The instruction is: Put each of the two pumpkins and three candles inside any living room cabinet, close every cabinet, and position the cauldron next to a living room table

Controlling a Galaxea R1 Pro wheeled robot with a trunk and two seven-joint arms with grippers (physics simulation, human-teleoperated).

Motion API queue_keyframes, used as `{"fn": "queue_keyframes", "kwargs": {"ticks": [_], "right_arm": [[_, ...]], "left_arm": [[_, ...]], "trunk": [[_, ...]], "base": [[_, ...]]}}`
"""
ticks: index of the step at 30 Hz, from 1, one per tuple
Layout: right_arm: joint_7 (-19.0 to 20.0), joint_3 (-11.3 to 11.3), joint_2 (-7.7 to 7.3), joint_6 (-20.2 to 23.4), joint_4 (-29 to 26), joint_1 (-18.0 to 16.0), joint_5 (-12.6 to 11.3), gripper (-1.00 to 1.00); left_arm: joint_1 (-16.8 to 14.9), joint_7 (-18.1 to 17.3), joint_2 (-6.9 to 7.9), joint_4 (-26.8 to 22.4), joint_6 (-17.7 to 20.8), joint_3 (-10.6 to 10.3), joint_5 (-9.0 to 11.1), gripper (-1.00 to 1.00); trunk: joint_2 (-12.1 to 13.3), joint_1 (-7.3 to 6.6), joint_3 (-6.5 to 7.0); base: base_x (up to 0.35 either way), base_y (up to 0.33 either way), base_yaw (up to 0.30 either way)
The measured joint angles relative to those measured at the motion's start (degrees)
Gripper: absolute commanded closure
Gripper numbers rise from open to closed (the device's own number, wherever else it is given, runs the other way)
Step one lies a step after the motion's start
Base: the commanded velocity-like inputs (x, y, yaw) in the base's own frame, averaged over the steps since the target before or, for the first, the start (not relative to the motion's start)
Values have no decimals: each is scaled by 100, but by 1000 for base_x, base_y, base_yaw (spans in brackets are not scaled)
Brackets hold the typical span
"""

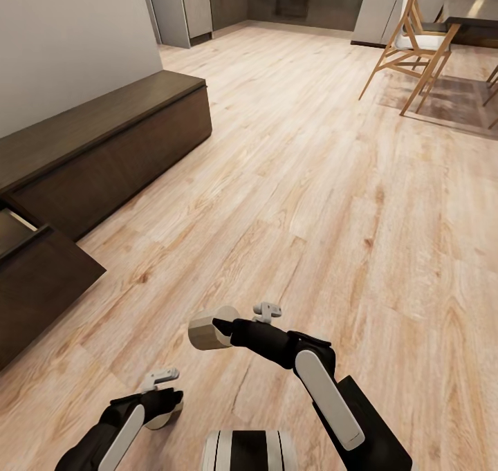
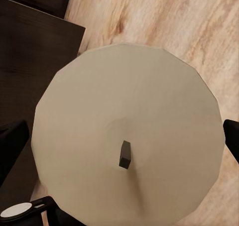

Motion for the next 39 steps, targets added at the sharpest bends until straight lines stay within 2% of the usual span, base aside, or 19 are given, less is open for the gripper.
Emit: {"fn": "queue_keyframes", "kwargs": {"ticks": [2, 9, 11, 17, 22, 39], "right_arm": [[0, 0, 0, 0, 0, 1, 0, 100], [0, 0, 0, 3, 0, 1, 0, 100], [0, 0, 0, 3, 0, 1, 0, 100], [0, 0, 0, 5, 0, 0, 0, 100], [-1, 0, 0, 6, 1, 1, 6, 100], [0, 0, 0, 1, 8, 1, 2, 100]], "left_arm": [[0, -20, 16, 0, 0, 15, -4, -100], [0, -92, 312, -5, 8, 44, 49, -100], [0, -93, 338, -2, 8, 45, 59, -100], [-1, -110, 347, 0, 9, 42, 92, -100], [0, -112, 317, 0, 9, 34, 82, -100], [0, -112, 296, 0, 8, 20, 83, -100]], "trunk": [[0, 0, 0], [0, 0, 0], [0, 0, 0], [0, 0, 0], [-6, 13, -110], [-7, 13, -111]], "base": [[0, 0, 0], [0, 0, 0], [0, 0, 0], [0, 0, 0], [0, 0, 0], [0, 0, 0]]}}
